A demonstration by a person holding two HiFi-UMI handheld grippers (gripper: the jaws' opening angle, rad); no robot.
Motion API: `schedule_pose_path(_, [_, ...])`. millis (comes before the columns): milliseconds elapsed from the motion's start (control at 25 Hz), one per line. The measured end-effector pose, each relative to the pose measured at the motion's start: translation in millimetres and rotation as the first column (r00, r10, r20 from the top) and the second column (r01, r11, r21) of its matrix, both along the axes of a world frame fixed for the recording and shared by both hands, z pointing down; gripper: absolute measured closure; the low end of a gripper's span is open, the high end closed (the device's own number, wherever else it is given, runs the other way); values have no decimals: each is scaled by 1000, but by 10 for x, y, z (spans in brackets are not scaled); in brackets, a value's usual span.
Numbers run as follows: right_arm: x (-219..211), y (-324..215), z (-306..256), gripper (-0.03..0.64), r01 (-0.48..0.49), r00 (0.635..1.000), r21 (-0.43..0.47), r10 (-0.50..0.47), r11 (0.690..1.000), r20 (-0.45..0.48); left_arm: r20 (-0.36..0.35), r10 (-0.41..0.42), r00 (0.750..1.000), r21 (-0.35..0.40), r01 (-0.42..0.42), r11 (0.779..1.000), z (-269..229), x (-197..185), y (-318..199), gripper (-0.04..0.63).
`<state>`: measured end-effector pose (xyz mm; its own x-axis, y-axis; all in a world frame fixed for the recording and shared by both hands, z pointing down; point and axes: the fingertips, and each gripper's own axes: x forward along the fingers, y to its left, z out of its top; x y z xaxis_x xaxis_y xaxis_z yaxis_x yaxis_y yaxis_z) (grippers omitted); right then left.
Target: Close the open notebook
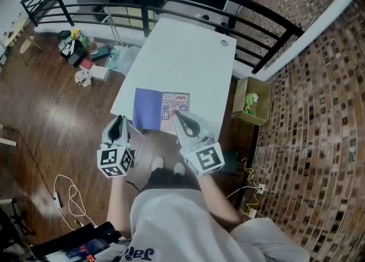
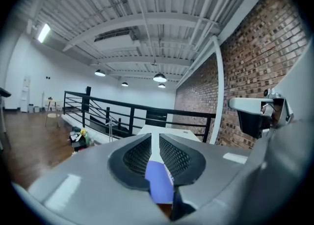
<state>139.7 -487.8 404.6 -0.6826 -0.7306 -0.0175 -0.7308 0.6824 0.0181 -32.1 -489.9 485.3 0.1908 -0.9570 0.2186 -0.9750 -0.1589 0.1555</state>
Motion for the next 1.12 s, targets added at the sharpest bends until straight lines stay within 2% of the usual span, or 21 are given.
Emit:
schedule_pose_path(200, [28, -196, 162, 629, -17, 1000, -45, 16, 999, -26, -73, 11, 997, -167, -23, 986, 740, -247, -164, 439])
schedule_pose_path(360, [47, -247, 402, 629, -19, 998, -88, 14, 996, -62, -179, 28, 983, -296, -81, 952, 1381, -205, -270, 334])
schedule_pose_path(440, [57, -265, 517, 629, -22, 996, -108, 12, 994, -89, -205, 22, 978, -351, -94, 932, 1664, -173, -309, 305])
schedule_pose_path(520, [82, -287, 596, 584, -32, 995, -126, 20, 991, -98, -216, 11, 976, -398, -99, 912, 1920, -148, -324, 304])
schedule_pose_path(720, [159, -347, 693, 581, -63, 993, -154, 47, 986, -104, -252, -23, 967, -472, -102, 876, 2363, -112, -328, 309])
schedule_pose_path(880, [245, -385, 744, 581, -93, 992, -168, 76, 981, -104, -292, -66, 954, -503, -95, 859, 2531, -112, -311, 364])
schedule_pose_path(960, [272, -417, 746, 581, -104, 991, -170, 88, 980, -100, -319, -64, 946, -507, -113, 855, 2543, -94, -320, 418])
schedule_pose_path(1040, [299, -444, 715, 581, -115, 991, -165, 101, 980, -92, -344, -51, 938, -493, -134, 860, 2457, -55, -331, 497])
schedule_pose_path(1120, [326, -461, 656, 581, -125, 990, -155, 113, 980, -83, -352, -23, 936, -465, -153, 872, 2281, 17, -334, 506])
